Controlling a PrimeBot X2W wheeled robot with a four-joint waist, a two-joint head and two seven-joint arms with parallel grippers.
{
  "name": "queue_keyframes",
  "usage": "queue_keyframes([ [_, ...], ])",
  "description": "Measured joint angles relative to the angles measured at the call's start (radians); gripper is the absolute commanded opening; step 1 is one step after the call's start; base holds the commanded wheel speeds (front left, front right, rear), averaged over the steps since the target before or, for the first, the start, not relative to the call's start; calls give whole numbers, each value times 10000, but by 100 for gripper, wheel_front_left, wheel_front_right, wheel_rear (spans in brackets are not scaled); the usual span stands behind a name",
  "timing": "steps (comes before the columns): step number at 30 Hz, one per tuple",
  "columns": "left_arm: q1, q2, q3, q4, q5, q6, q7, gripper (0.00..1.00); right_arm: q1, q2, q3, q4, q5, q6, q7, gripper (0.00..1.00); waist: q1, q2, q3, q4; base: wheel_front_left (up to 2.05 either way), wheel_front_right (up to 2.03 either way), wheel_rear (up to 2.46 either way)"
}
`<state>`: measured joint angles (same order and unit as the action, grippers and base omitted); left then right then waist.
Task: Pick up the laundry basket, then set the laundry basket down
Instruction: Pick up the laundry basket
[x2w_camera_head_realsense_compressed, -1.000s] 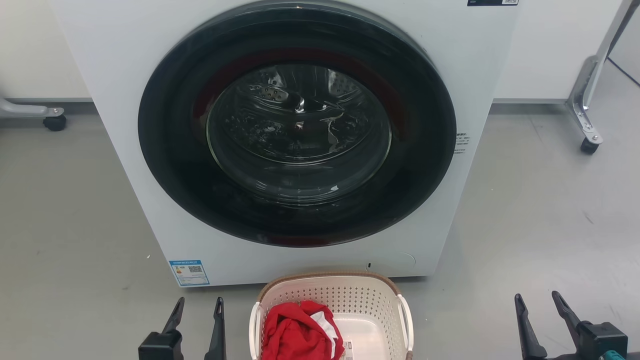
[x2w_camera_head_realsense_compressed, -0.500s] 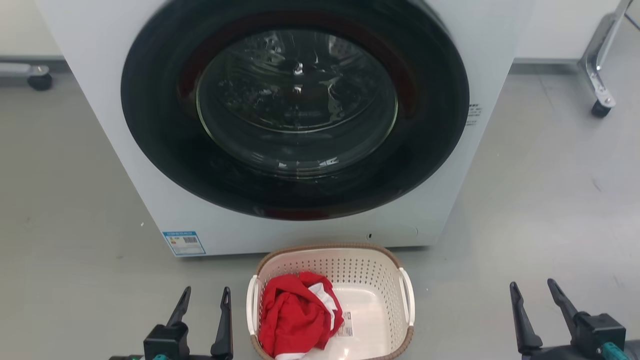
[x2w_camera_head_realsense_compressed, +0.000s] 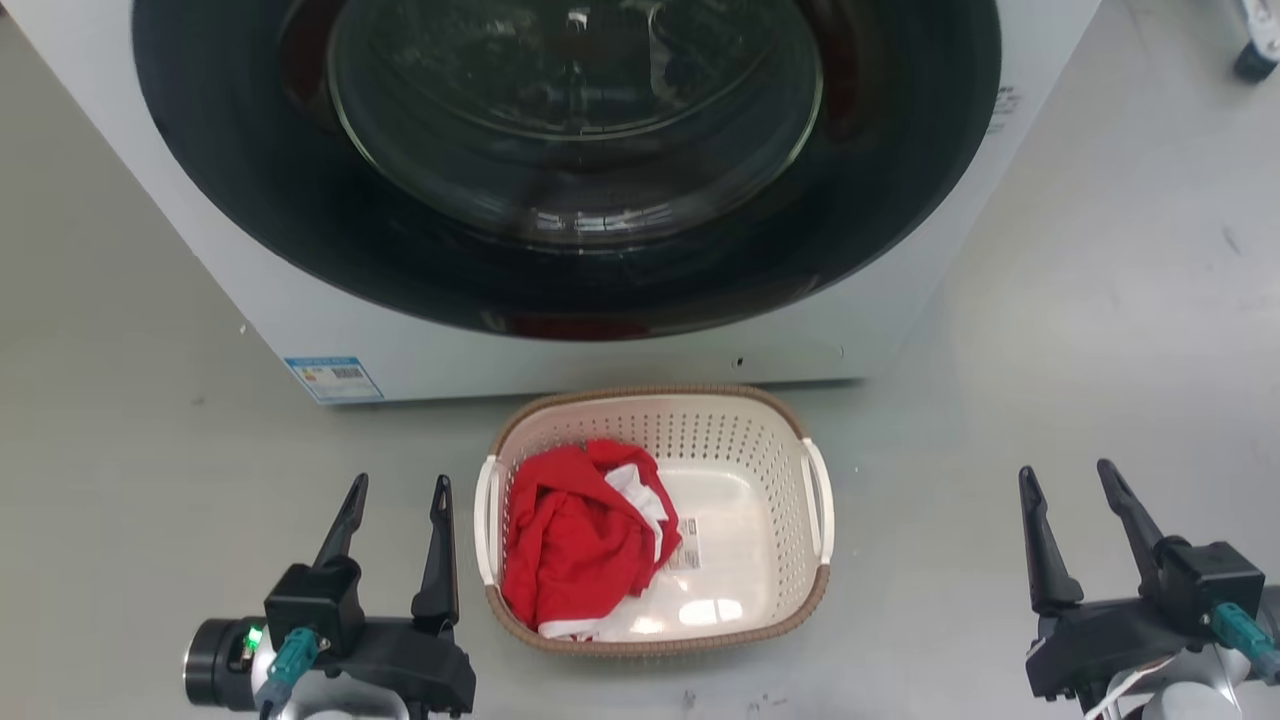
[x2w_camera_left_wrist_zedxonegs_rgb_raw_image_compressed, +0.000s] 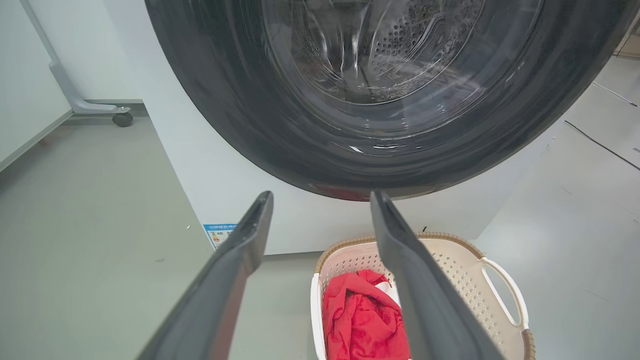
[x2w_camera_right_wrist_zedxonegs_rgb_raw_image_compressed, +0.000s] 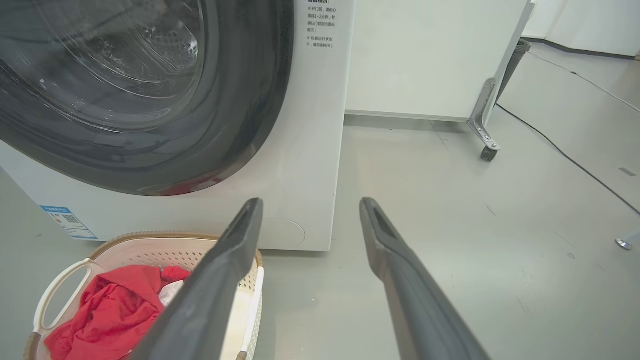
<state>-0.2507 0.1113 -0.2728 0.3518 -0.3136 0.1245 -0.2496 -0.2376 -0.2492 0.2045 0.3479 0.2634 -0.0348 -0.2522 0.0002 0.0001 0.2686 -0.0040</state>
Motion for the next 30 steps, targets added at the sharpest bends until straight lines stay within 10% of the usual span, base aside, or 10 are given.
queue_keyframes([
  [30,-2354,-194,-17,529,-84,-295,190,100,-2114,527,92,497,-165,192,-15,100,0,1,4085,-111,0,0,0],
])
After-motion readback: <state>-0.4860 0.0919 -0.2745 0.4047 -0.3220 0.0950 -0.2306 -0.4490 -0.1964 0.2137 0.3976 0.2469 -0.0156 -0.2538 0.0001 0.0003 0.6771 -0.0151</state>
